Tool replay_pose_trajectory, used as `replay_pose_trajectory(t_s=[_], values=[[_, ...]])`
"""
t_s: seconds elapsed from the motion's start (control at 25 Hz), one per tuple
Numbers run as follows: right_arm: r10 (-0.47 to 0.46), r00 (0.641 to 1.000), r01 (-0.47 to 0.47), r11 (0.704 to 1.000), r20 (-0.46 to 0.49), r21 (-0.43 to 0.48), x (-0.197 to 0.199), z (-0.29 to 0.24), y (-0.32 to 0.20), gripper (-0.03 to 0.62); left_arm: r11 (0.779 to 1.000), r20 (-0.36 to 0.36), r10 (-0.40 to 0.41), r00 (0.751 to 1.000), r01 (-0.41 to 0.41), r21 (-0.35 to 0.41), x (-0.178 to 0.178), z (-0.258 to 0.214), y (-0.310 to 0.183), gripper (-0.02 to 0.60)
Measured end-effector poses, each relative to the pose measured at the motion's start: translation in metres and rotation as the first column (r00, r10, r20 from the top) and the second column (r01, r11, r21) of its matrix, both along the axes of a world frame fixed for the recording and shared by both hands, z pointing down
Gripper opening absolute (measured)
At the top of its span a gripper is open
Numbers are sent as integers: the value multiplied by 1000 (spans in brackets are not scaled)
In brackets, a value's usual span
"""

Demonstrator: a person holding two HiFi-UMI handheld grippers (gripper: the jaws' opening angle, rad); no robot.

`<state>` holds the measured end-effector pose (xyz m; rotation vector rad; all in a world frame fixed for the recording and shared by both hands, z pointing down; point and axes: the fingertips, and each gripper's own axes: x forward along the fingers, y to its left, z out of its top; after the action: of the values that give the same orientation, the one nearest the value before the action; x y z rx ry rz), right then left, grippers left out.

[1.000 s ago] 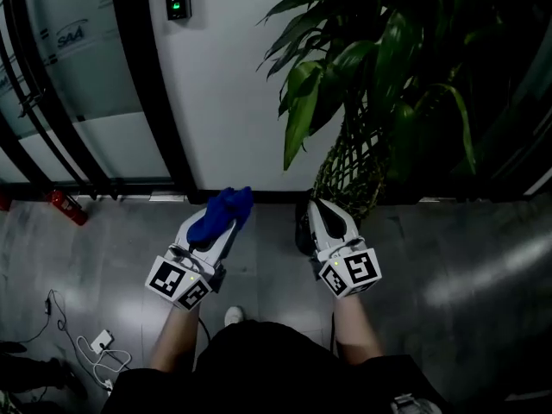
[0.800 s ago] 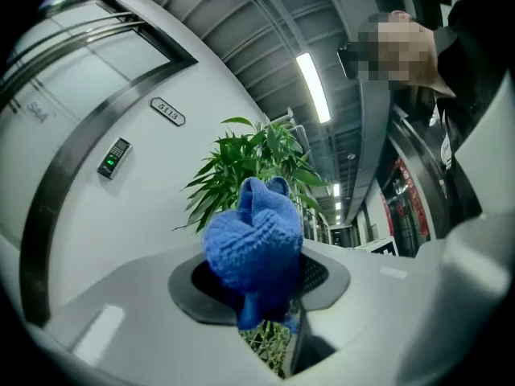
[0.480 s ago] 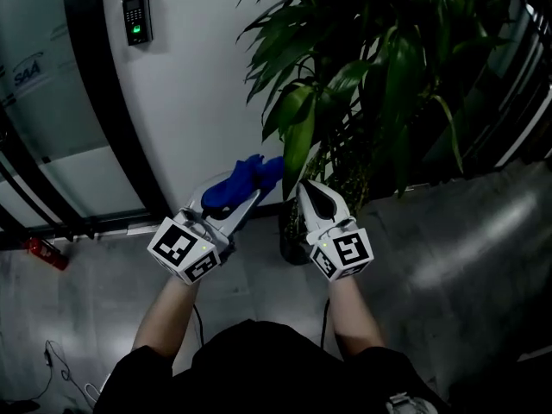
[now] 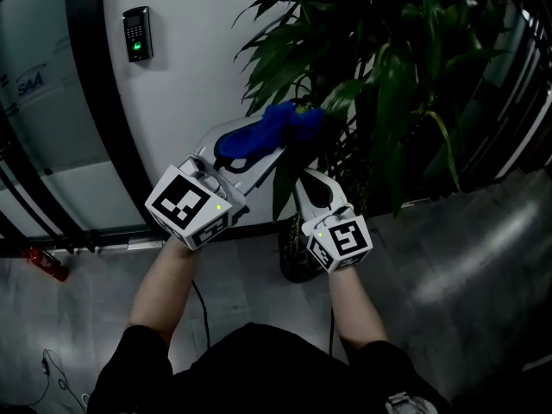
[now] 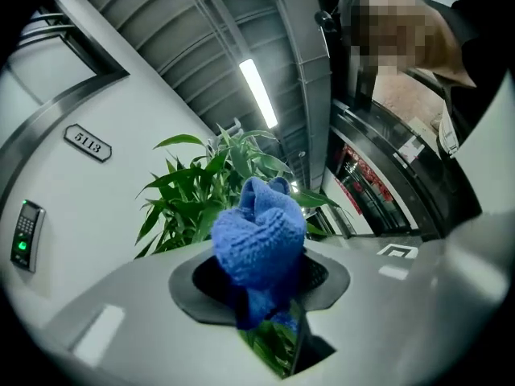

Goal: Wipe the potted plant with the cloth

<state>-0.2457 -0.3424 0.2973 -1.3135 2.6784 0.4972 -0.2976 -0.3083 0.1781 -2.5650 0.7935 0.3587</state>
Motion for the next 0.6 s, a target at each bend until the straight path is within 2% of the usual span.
replay_pose_trajectory(t_s=[0.2, 0.36, 0.48, 0.6], values=[[-53, 998, 52, 998, 39, 27, -11, -15, -4, 3, 995, 85, -97, 992, 96, 16, 15, -9, -34, 155], [-75, 996, 73, 997, 55, 34, -14, -20, -5, 3, 997, 146, -76, 986, 75, 16, 28, -4, -38, 155], [-77, 995, 75, 997, 63, 33, -11, -21, -8, 3, 996, 203, -91, 975, 86, 33, 34, 8, -36, 155], [-77, 995, 75, 997, 70, 29, -10, -21, -8, 3, 995, 225, -101, 969, 92, 49, 34, 17, -31, 155]])
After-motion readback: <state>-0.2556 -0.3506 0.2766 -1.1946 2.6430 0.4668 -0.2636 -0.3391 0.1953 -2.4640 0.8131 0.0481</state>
